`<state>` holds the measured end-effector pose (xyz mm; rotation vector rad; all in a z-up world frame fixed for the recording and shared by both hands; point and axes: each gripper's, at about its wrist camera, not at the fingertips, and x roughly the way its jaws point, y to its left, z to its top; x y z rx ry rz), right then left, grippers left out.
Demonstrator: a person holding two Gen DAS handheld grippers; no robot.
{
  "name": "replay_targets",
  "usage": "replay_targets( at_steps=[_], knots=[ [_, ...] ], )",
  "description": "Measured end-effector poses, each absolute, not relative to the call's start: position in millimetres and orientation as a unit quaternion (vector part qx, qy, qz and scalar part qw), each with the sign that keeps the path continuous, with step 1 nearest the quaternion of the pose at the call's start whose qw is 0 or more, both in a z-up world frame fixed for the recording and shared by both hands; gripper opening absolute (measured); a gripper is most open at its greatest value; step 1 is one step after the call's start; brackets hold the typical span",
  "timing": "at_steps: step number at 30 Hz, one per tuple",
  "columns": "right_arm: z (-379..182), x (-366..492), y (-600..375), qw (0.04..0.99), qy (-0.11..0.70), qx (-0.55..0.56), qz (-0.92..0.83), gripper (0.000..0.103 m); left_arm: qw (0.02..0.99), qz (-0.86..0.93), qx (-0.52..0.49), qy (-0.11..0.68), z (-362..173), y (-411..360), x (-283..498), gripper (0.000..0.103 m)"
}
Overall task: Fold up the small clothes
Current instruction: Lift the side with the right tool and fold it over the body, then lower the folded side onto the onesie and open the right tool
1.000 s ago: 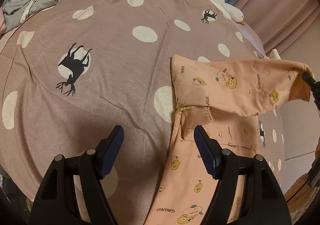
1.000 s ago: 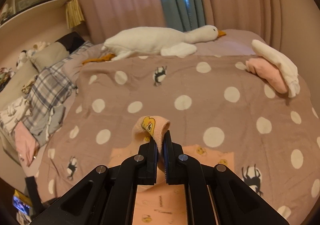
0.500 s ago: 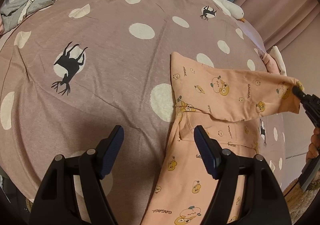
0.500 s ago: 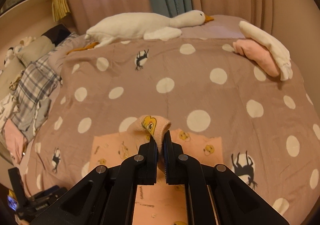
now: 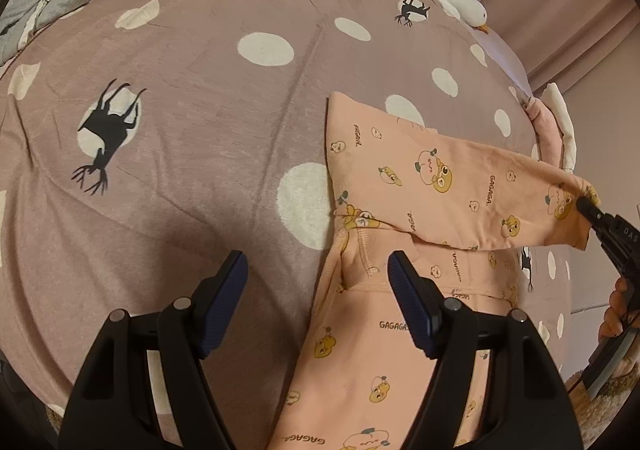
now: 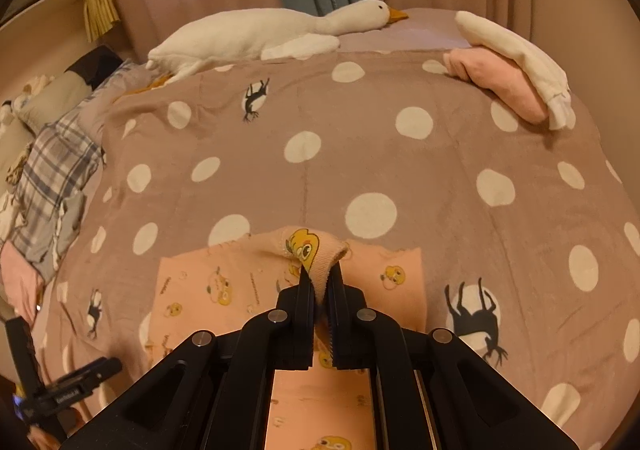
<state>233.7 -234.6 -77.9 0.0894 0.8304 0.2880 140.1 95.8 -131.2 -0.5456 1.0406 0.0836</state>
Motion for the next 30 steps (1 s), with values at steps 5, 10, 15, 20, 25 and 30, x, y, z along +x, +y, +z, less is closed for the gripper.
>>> replay_targets(
  at_steps=[5,10,15,20,25,30],
  knots=[
    [-85.6,237.1,-242.5,0.901,0.410,0.049,0.135,0.007,0.831,0.029,-0.259,0.492,-132.6,87.1,145.3,0.071],
    [-89.2,238.3,-249.4,0.898,0.415,0.053,0.133,0.007,0.829,0.017,-0.261,0.494,-138.2,78.5,154.2,0.062],
    [-92.7,239.1,-254.5,0.896,0.420,0.058,0.131,0.007,0.831,0.019,-0.234,0.503,-152.7,67.7,167.0,0.044],
    [-96.6,240.4,-258.6,0.894,0.425,0.061,0.127,0.007,0.833,0.055,-0.217,0.506,-168.0,73.3,175.9,0.037],
    [-99.6,240.9,-263.4,0.893,0.428,0.062,0.121,0.007,0.833,0.066,-0.228,0.500,-174.3,81.8,179.8,0.038],
    [-103.1,242.1,-269.3,0.891,0.434,0.065,0.117,0.007,0.831,0.067,-0.239,0.498,-175.2,86.9,179.7,0.038]
  ],
)
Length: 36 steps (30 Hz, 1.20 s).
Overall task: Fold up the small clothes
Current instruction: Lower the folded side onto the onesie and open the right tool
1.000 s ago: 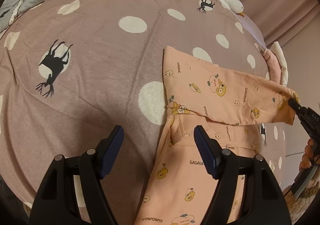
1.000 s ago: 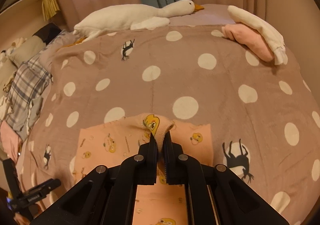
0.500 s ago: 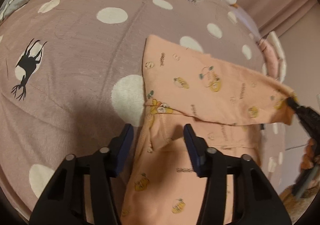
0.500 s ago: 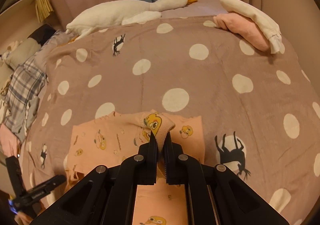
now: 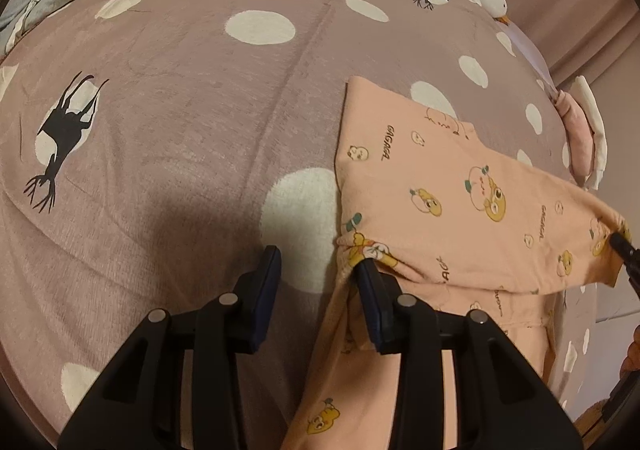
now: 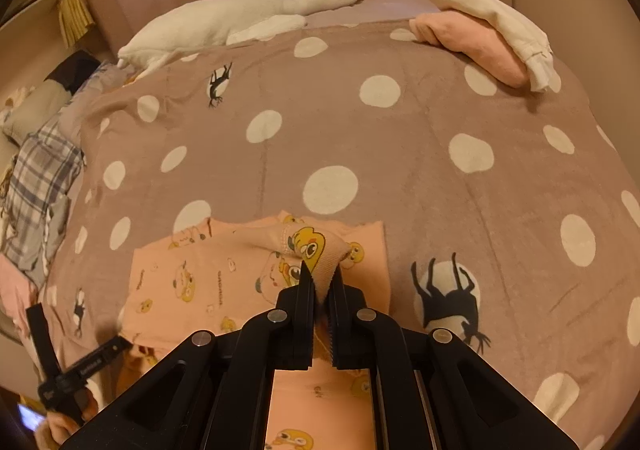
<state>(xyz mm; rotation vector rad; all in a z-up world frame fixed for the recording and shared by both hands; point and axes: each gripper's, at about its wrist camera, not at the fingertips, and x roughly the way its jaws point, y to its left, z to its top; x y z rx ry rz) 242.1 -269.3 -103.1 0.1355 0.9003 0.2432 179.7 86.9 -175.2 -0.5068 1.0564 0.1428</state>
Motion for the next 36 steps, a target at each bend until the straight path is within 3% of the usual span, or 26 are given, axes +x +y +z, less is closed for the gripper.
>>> replay_targets(
  at_steps=[36],
  knots=[
    [-177.1,254.9,-290.9,0.855,0.503,0.087,0.088,0.007,0.824,0.063,-0.253,0.502,-177.0,93.0,178.6,0.040]
  ],
)
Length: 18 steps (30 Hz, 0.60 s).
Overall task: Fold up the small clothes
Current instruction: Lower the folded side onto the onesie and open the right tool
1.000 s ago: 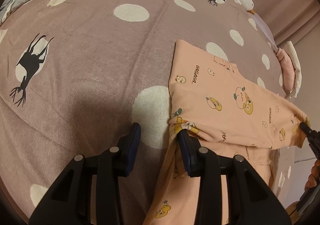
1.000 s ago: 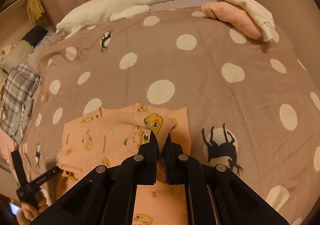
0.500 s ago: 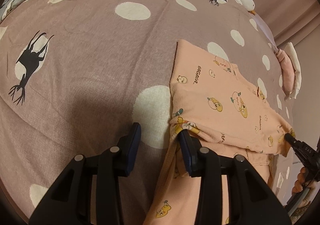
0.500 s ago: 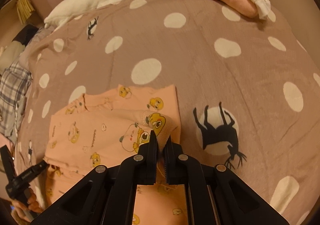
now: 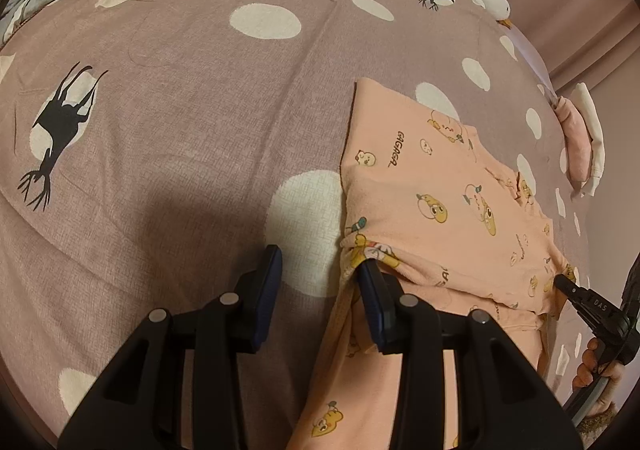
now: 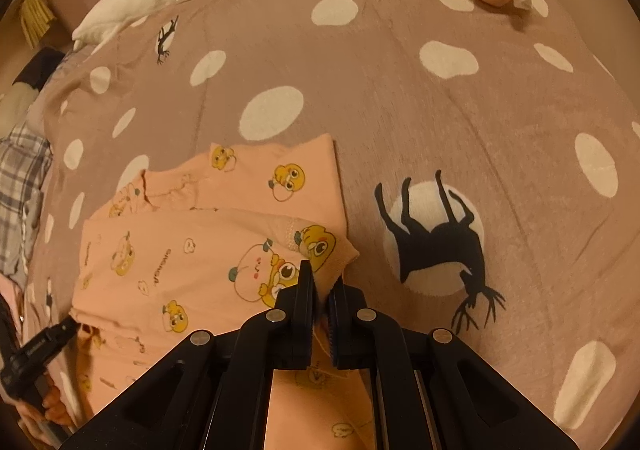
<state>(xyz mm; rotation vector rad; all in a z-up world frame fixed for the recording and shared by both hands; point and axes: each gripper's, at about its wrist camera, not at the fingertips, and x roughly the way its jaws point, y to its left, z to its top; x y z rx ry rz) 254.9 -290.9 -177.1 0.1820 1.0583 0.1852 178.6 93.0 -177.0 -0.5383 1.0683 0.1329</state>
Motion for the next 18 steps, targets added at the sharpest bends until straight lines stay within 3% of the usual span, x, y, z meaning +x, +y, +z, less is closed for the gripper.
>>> replay_targets(
  at_steps=[18],
  knots=[
    [-192.3,261.3,-289.4,0.851,0.516,0.069,0.068,0.007,0.828,0.067,-0.242,0.502,-177.4,90.1,179.1,0.040]
  ],
)
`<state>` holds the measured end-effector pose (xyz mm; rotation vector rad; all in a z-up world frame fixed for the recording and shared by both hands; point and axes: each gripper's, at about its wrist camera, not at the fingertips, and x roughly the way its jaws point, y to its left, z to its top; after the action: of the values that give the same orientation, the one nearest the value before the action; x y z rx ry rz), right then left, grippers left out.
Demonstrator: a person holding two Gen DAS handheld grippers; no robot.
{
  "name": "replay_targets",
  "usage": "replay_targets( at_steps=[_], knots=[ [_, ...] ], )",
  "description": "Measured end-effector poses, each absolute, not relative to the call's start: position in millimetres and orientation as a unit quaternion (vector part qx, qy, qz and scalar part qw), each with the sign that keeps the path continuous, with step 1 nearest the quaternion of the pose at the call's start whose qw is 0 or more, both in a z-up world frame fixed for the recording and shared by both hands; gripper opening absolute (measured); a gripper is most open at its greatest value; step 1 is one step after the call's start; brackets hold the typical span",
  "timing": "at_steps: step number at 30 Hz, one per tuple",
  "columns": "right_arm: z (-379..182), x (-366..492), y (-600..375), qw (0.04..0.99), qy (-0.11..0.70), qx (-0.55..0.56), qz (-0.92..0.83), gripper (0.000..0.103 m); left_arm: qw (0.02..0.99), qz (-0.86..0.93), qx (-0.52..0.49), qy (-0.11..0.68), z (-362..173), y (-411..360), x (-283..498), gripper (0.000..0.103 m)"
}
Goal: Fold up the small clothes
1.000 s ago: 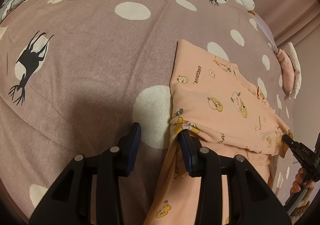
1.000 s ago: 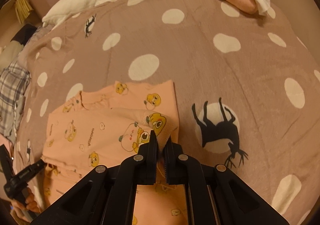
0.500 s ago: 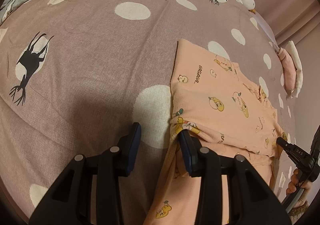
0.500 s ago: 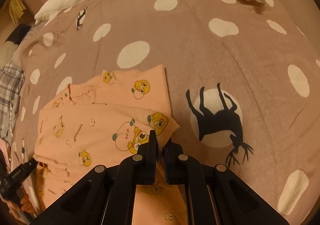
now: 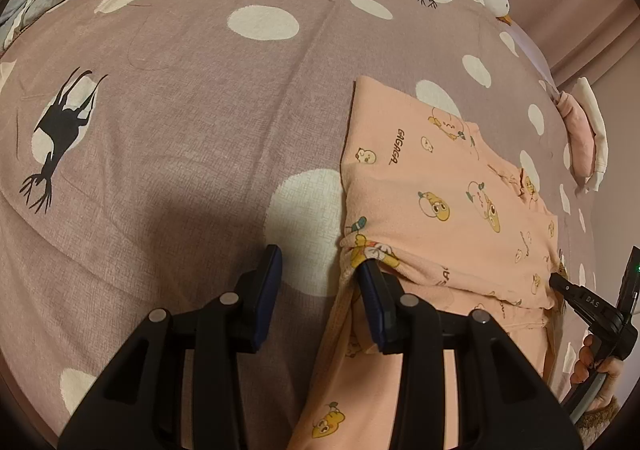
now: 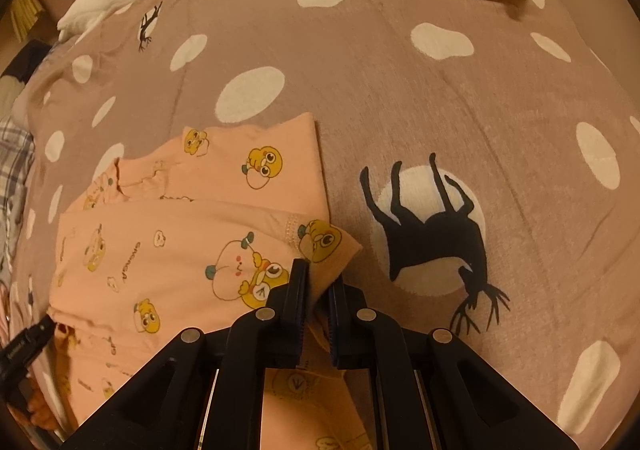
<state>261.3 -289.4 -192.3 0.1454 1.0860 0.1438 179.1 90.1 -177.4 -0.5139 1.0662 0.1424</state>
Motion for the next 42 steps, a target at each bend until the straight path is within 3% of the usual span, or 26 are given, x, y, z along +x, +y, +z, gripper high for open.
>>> replay_targets(
  at_steps=[19,24,26,29,32,37,42],
  knots=[
    [-197.9,265.4,-290.7,0.850,0.517,0.072,0.064,0.006,0.826,0.070,-0.245,0.503,-177.0,89.9,178.8,0.040],
    [-196.2,264.7,-287.9,0.853,0.515,0.060,0.060,0.007,0.829,0.076,-0.228,0.505,-173.0,84.7,173.9,0.045],
    [-194.1,262.6,-285.0,0.857,0.511,0.046,0.052,0.010,0.828,0.076,-0.225,0.508,-170.7,83.5,171.3,0.049],
    [-188.4,257.9,-282.7,0.867,0.497,0.028,0.037,0.023,0.827,0.069,-0.232,0.508,-164.1,83.0,164.9,0.056],
    [-179.1,251.4,-287.6,0.873,0.485,0.034,0.041,0.027,0.839,0.068,-0.233,0.487,-148.2,83.1,153.0,0.065],
    [-148.6,230.7,-294.0,0.896,0.440,0.027,0.047,0.057,0.851,0.059,-0.252,0.456,-123.2,86.1,132.1,0.076],
    [-109.6,199.8,-295.0,0.920,0.384,0.019,0.074,0.070,0.867,0.050,-0.252,0.428,-98.3,81.3,107.7,0.084]
  ],
)
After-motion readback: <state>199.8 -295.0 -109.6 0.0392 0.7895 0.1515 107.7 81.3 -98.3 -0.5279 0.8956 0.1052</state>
